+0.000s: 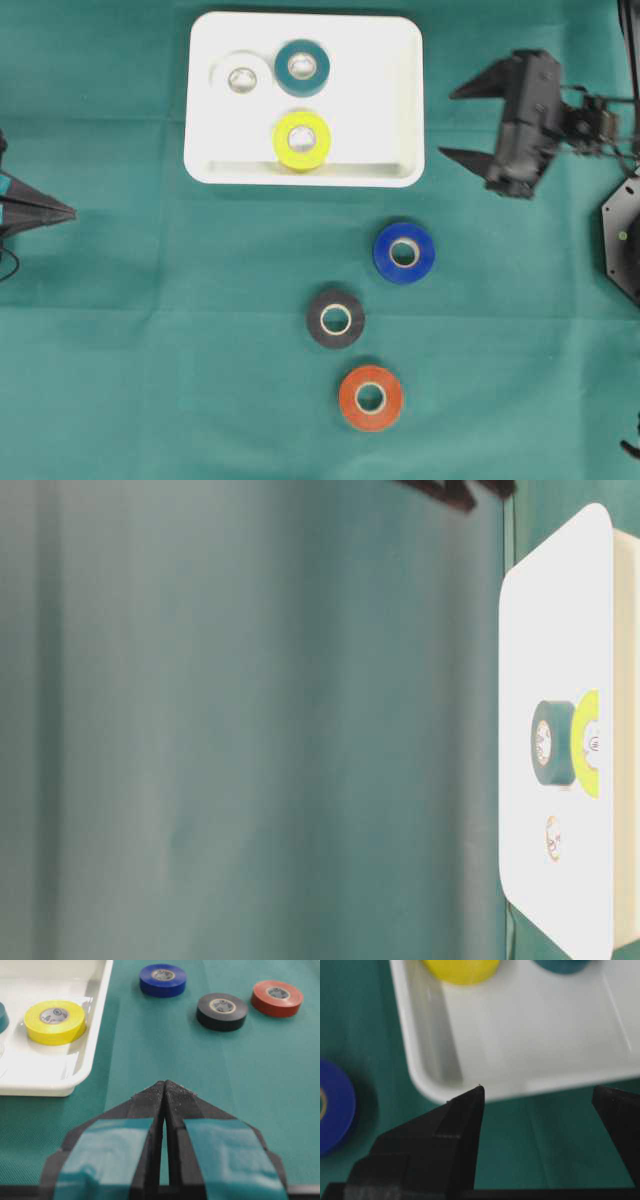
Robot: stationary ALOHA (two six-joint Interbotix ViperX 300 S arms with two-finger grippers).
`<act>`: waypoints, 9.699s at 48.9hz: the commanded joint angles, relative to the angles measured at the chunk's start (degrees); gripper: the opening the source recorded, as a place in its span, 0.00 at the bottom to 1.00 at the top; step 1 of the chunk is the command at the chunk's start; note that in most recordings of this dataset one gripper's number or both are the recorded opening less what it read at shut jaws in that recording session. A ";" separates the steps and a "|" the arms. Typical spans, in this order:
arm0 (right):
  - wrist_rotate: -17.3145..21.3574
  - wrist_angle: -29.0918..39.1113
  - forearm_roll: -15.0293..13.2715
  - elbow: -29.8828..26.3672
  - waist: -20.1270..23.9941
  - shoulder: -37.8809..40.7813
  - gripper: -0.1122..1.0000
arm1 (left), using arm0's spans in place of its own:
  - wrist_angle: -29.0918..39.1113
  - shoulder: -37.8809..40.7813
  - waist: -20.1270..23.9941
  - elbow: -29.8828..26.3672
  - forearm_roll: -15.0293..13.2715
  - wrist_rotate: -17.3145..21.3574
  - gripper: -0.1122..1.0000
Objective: Put the tape into the white case with the right arm.
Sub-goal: 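Release the teal tape in the tray and withdraw right, then move the open right gripper over the black tape roll, then lower and close the right gripper inside the black roll's core, then lift the black tape and carry it into the tray, then open the right gripper in the tray and withdraw right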
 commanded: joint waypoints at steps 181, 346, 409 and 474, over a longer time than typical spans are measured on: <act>2.90 -3.25 -4.31 -26.54 29.18 33.57 0.76 | -0.26 0.44 -0.09 -0.62 0.09 0.00 0.10; 6.94 16.96 -4.31 -47.29 27.16 37.79 0.10 | -0.35 0.44 0.00 -0.62 0.09 0.00 0.10; 6.24 7.21 -4.66 -48.96 9.14 38.94 0.11 | -0.26 0.44 -0.09 -0.62 0.18 0.00 0.10; 6.68 7.47 -4.66 -27.07 9.14 22.76 0.69 | -0.26 0.53 -0.09 -0.62 0.18 0.00 0.10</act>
